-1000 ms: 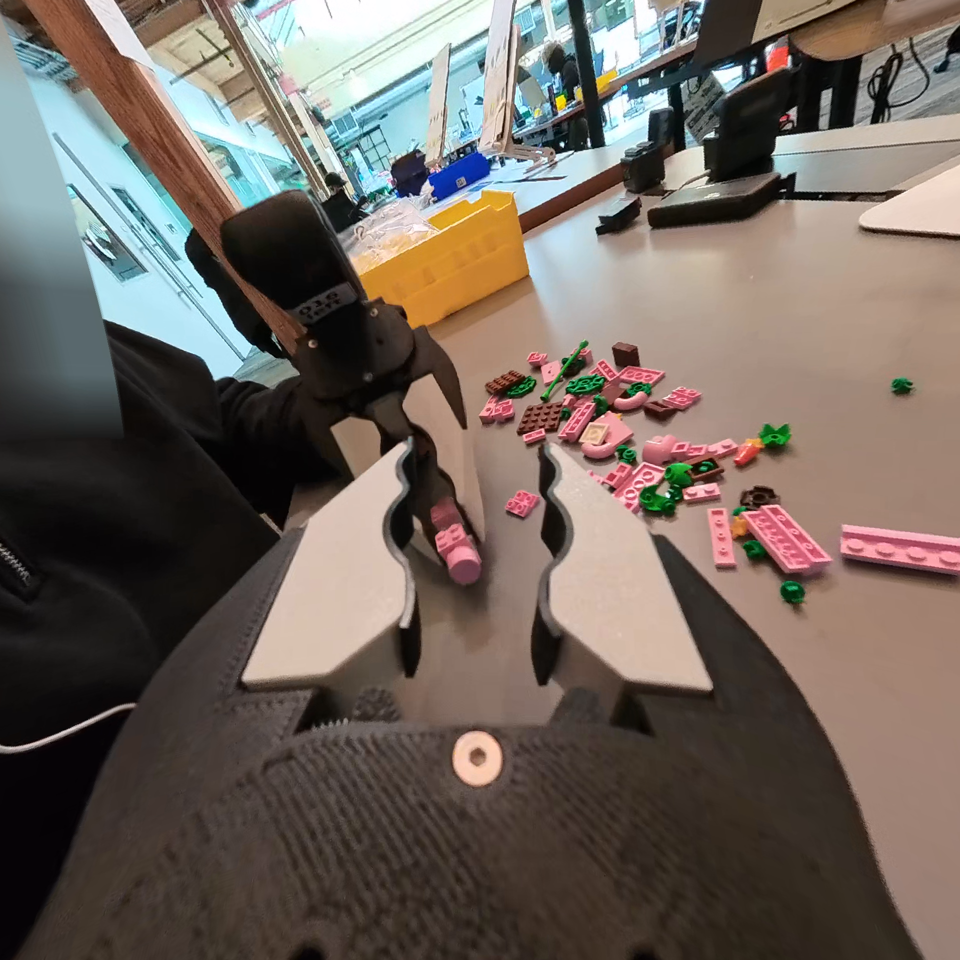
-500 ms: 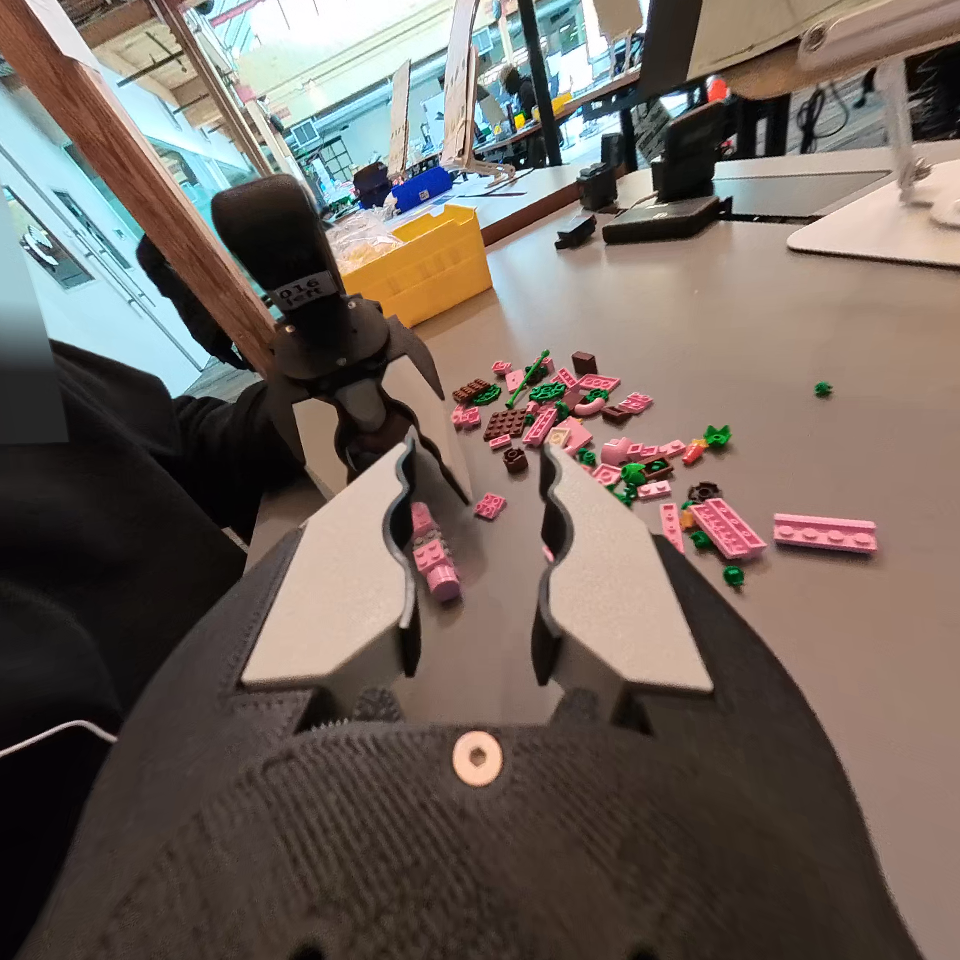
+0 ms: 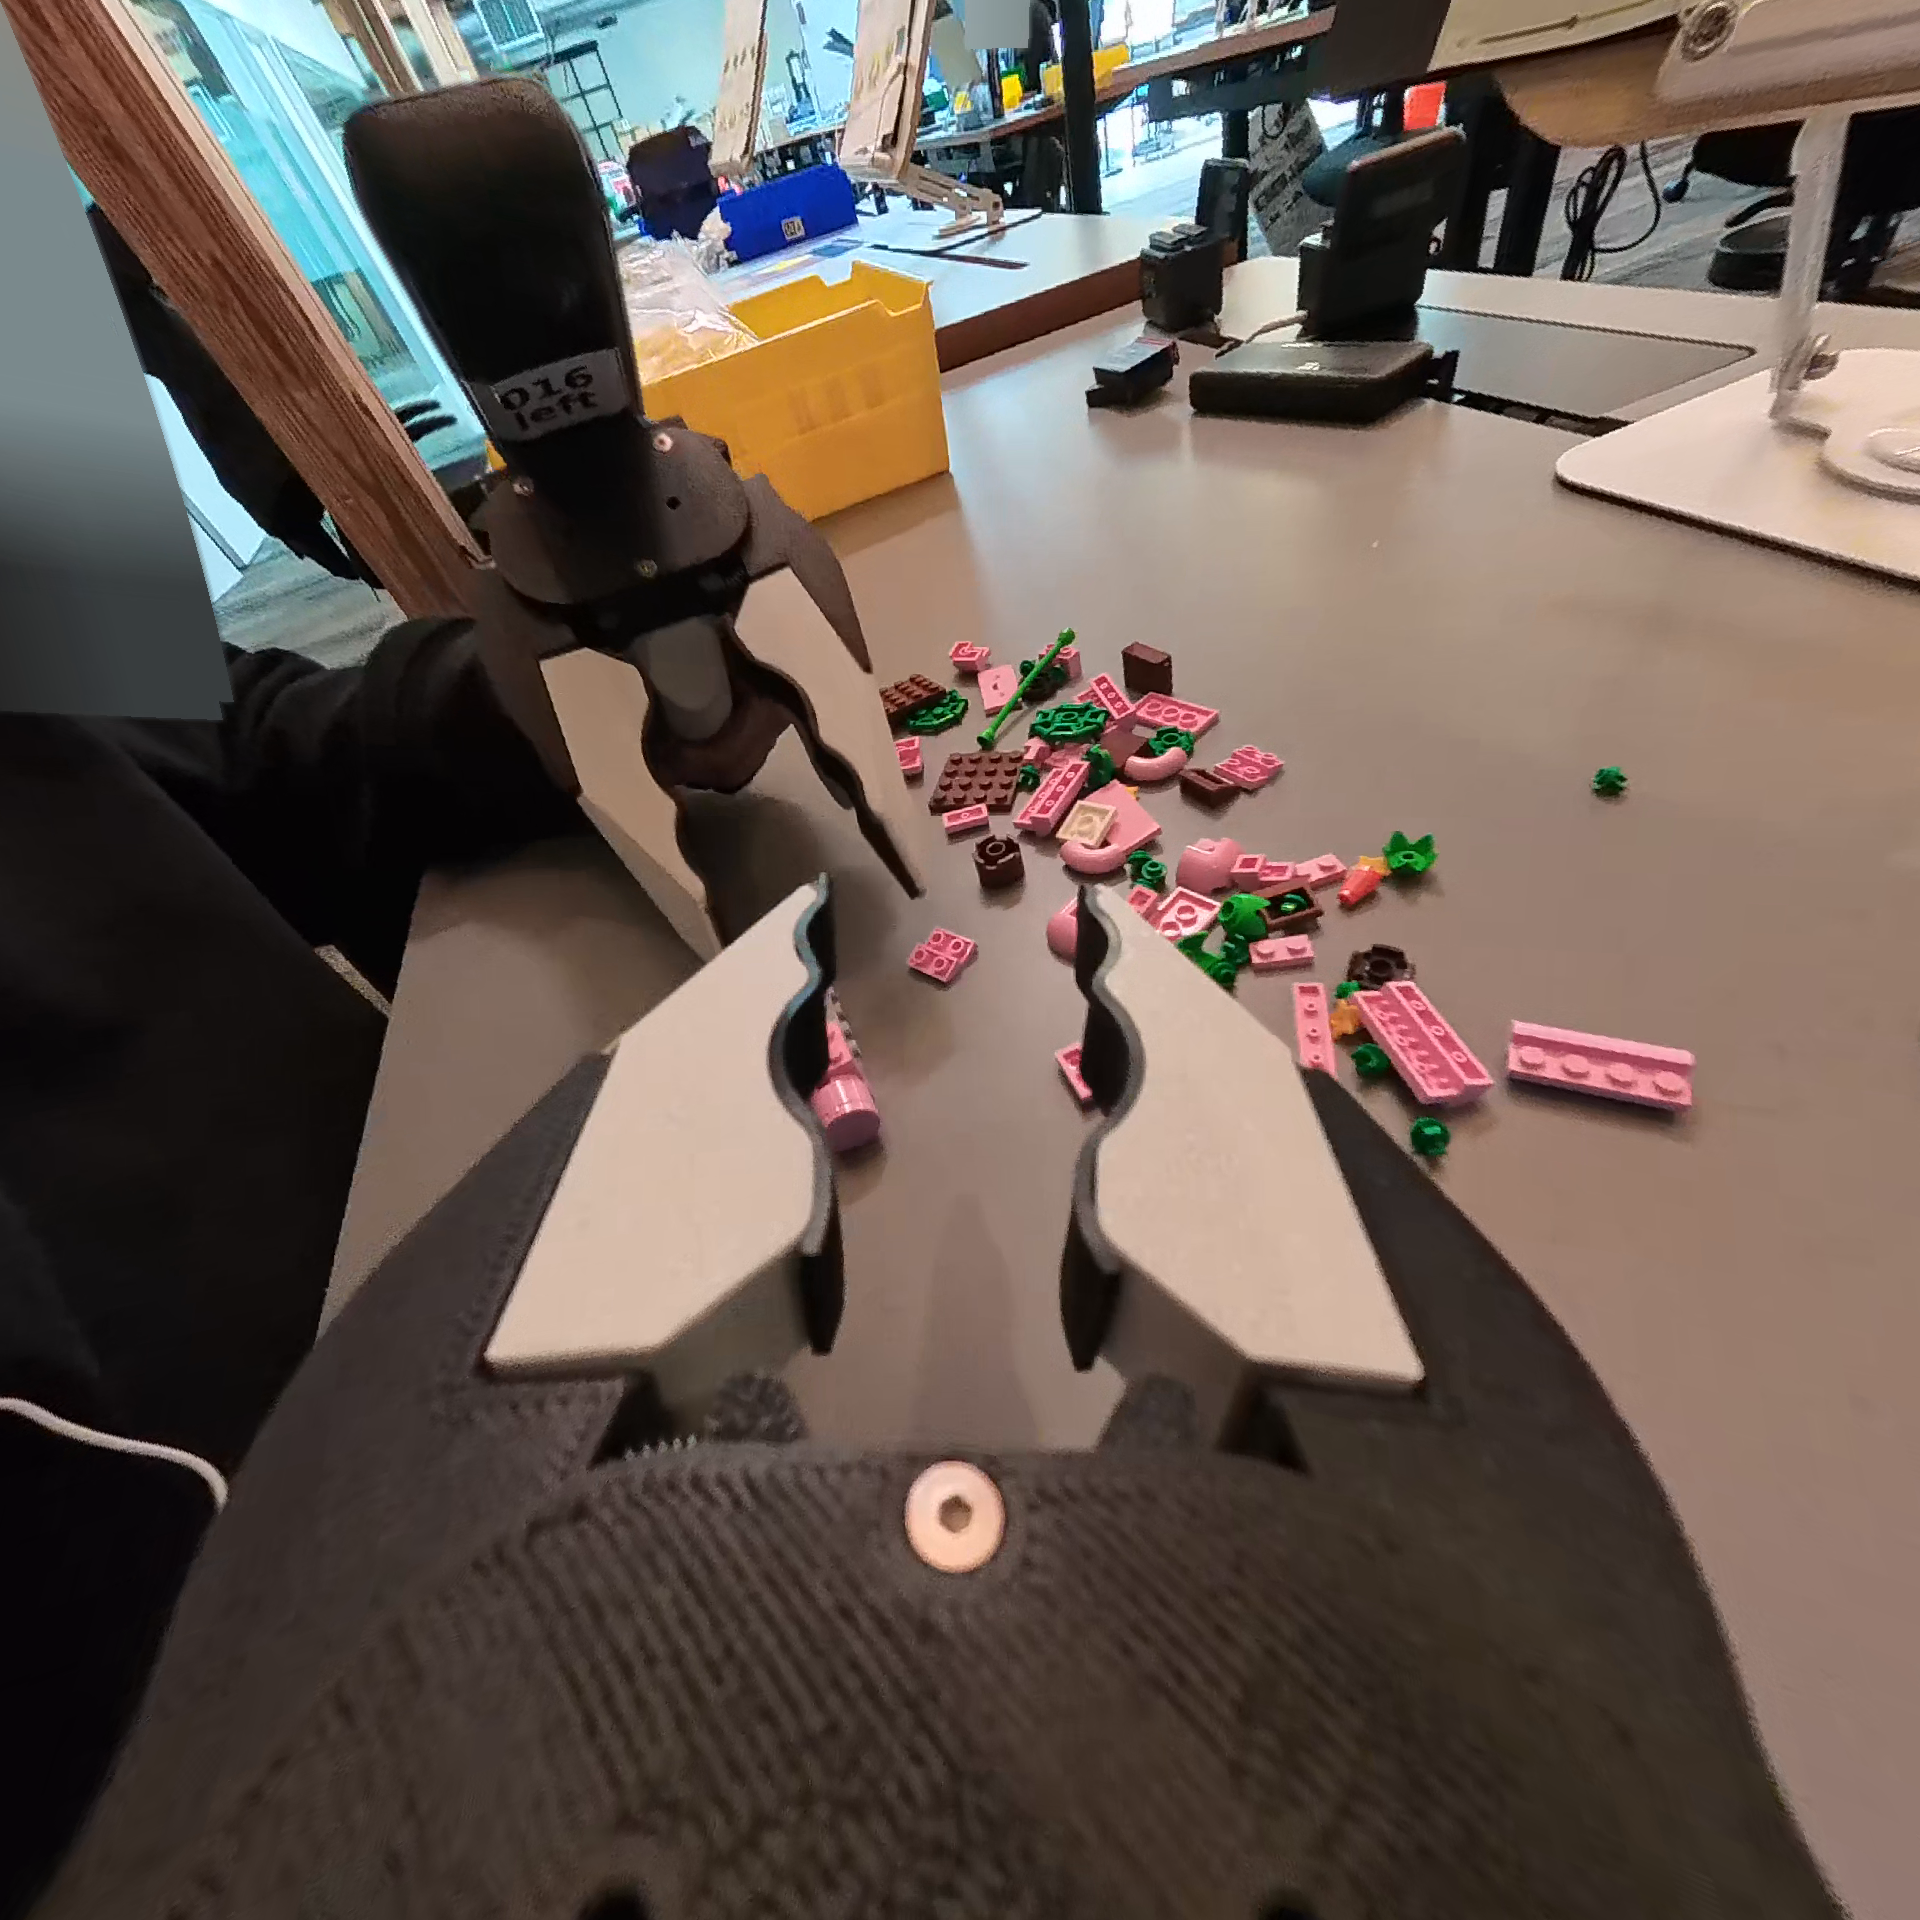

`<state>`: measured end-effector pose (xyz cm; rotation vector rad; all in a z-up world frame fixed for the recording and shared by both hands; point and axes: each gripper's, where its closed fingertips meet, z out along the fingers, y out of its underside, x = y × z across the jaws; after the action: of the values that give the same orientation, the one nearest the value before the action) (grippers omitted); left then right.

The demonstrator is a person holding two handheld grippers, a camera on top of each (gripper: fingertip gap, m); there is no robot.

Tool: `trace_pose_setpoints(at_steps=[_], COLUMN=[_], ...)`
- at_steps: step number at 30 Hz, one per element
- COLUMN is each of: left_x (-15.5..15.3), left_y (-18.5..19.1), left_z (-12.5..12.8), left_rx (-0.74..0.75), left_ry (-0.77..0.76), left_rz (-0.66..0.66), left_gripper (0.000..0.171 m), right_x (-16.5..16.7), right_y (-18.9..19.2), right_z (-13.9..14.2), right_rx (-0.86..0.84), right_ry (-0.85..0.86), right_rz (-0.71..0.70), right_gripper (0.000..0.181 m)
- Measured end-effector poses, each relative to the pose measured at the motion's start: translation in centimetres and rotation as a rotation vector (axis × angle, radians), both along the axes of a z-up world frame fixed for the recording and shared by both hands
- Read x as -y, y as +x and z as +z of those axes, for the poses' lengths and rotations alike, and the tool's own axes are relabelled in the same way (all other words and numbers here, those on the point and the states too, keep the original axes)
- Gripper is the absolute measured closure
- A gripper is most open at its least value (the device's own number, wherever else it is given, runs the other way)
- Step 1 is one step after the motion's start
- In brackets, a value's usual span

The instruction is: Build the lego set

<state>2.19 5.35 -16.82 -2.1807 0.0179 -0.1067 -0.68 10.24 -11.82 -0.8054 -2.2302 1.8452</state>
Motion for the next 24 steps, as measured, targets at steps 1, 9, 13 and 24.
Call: trace_pose_setpoints(at_steps=[1,9,13,24], left_x=[-0.1,-0.7,-0.7,-0.8], left_y=[0.1,0.0,0.0,0.2], left_z=[-0.1,-0.6,-0.7,-1.1], left_rx=[0.007,0.053,0.04,0.015], left_ry=[-0.002,0.001,-0.01,-0.037], left_rz=[-0.004,0.022,0.02,0.012], left_gripper=[0.122,0.122,0.121,0.121], right_x=[0.0,-0.1,0.0,0.0], right_y=[0.0,0.1,0.1,0.1], right_z=[0.0,0.6,0.7,1.0], right_rx=[0.001,-0.017,-0.016,-0.012], right_ry=[-0.001,-0.022,-0.024,-0.048], right_rz=[0.002,-0.002,0.001,0.005], right_gripper=[0.136,0.14,0.14,0.141])
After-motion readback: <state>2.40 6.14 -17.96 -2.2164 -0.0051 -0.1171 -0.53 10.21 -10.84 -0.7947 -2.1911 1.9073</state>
